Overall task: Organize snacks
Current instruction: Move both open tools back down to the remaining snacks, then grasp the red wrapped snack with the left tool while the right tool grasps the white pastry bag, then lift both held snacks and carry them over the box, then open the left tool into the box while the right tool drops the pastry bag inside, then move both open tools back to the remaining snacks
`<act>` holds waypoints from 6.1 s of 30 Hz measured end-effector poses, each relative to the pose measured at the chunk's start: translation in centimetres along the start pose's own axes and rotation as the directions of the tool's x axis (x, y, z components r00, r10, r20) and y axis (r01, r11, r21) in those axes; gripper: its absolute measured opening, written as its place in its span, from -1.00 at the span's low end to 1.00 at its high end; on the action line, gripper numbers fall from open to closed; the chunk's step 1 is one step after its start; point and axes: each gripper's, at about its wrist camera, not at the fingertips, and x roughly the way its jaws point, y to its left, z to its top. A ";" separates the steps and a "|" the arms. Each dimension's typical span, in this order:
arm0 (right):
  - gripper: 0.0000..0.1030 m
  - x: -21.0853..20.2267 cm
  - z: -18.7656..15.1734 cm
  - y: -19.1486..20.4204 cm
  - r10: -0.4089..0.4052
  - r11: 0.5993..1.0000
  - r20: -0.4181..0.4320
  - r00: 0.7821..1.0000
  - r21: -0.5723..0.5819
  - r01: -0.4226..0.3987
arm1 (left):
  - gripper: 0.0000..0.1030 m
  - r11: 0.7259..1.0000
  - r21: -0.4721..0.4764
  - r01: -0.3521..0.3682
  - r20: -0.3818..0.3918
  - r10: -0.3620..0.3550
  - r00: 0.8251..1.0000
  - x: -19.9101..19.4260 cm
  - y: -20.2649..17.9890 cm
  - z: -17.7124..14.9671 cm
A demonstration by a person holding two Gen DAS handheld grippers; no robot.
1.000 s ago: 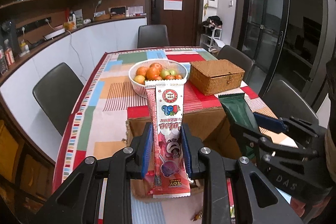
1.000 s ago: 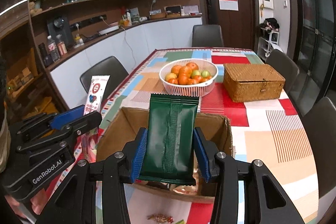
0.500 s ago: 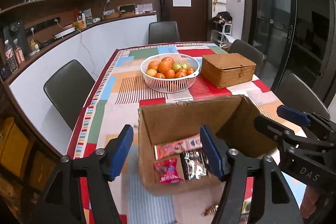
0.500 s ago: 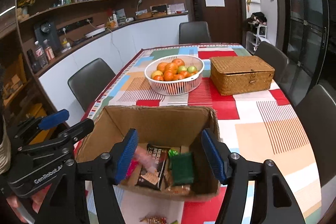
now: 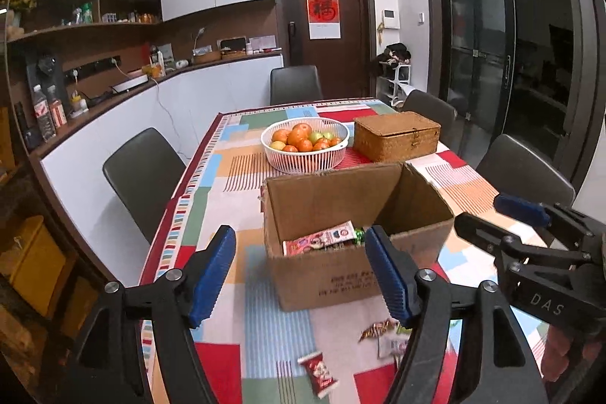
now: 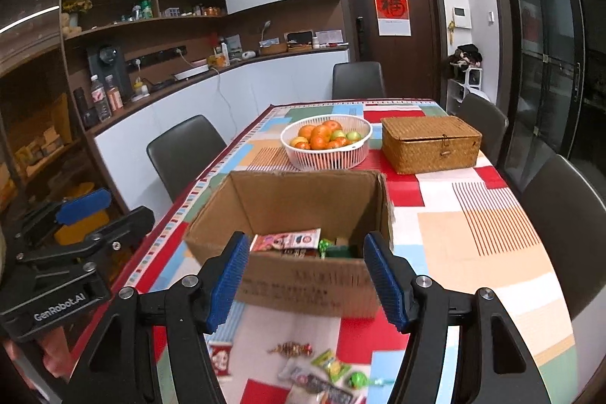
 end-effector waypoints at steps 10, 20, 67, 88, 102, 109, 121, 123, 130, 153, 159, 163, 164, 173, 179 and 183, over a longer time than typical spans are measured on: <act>0.24 -4.1 -4.1 0.9 -0.010 1.000 0.010 1.000 -0.022 0.010 | 0.39 0.999 -0.036 0.003 -0.043 -0.004 0.999 -3.2 -0.8 -5.2; 0.24 -3.6 -9.3 0.9 0.023 0.999 -0.112 0.993 -0.024 -0.026 | 0.39 0.997 -0.076 0.024 -0.164 -0.036 0.986 -2.5 -1.3 -10.5; -0.27 7.3 -17.1 0.5 0.101 0.993 -0.433 0.896 0.105 -0.061 | 0.25 0.995 -0.099 0.034 -0.407 -0.072 0.911 11.1 -0.7 -16.7; -0.47 9.0 -16.1 2.3 0.098 0.995 -0.421 0.902 0.068 -0.076 | -0.57 0.982 -0.180 0.048 -0.447 -0.125 0.886 12.7 0.0 -17.1; -0.47 6.0 -14.4 1.7 0.117 0.993 -0.355 0.928 0.065 -0.100 | -0.58 0.986 -0.155 0.069 -0.331 -0.117 0.936 7.1 -0.1 -13.9; -0.47 3.5 -12.3 1.3 0.117 0.993 -0.281 0.952 0.055 -0.106 | -0.58 0.986 -0.142 0.092 -0.245 -0.125 0.962 4.4 -0.5 -11.2; -0.47 -0.6 -7.2 0.4 0.102 0.995 -0.111 0.989 0.033 -0.099 | -0.58 0.987 -0.104 0.119 -0.078 -0.128 0.989 0.9 -1.2 -5.3; -0.47 -1.1 -6.0 0.2 0.097 0.995 -0.080 0.992 0.025 -0.095 | -0.58 0.987 -0.102 0.120 -0.058 -0.126 0.990 0.8 -1.2 -4.4; -0.47 -1.7 -2.4 0.2 0.069 0.998 0.000 0.998 -0.008 -0.069 | -0.58 0.989 -0.093 0.113 -0.011 -0.115 0.993 1.4 -0.9 -1.2; -0.47 7.4 4.1 -0.5 0.034 0.997 -0.094 0.995 -0.062 -0.039 | -0.52 0.985 -0.086 0.152 -0.107 -0.161 0.981 12.3 0.4 4.7; 0.02 9.3 4.6 -1.2 0.005 0.999 -0.120 0.993 -0.035 -0.009 | 0.06 0.993 -0.077 0.091 -0.107 -0.099 0.989 12.5 0.9 4.4; 0.02 8.4 3.9 -1.3 -0.027 0.998 -0.095 0.995 -0.053 0.022 | 0.08 0.997 -0.036 0.066 -0.084 -0.069 0.994 10.8 0.2 3.1; 0.02 8.0 3.6 -1.3 -0.028 0.998 -0.087 0.996 -0.061 0.023 | 0.08 0.997 -0.029 0.067 -0.080 -0.069 0.994 10.4 0.0 2.8; 0.02 3.1 1.2 -0.8 -0.026 0.990 -0.030 0.999 -0.139 0.021 | 0.15 0.994 0.010 0.113 -0.056 -0.112 0.992 5.7 -1.9 0.1; 0.02 1.0 -1.1 -1.0 0.000 0.990 -0.054 0.999 -0.143 -0.007 | 0.19 0.993 0.035 0.115 -0.049 -0.113 0.992 3.3 -3.4 -2.1; 0.02 -0.1 -2.8 -1.2 0.007 0.989 -0.077 0.997 -0.144 -0.018 | 0.20 0.990 0.051 0.133 -0.066 -0.129 0.989 2.3 -4.5 -3.8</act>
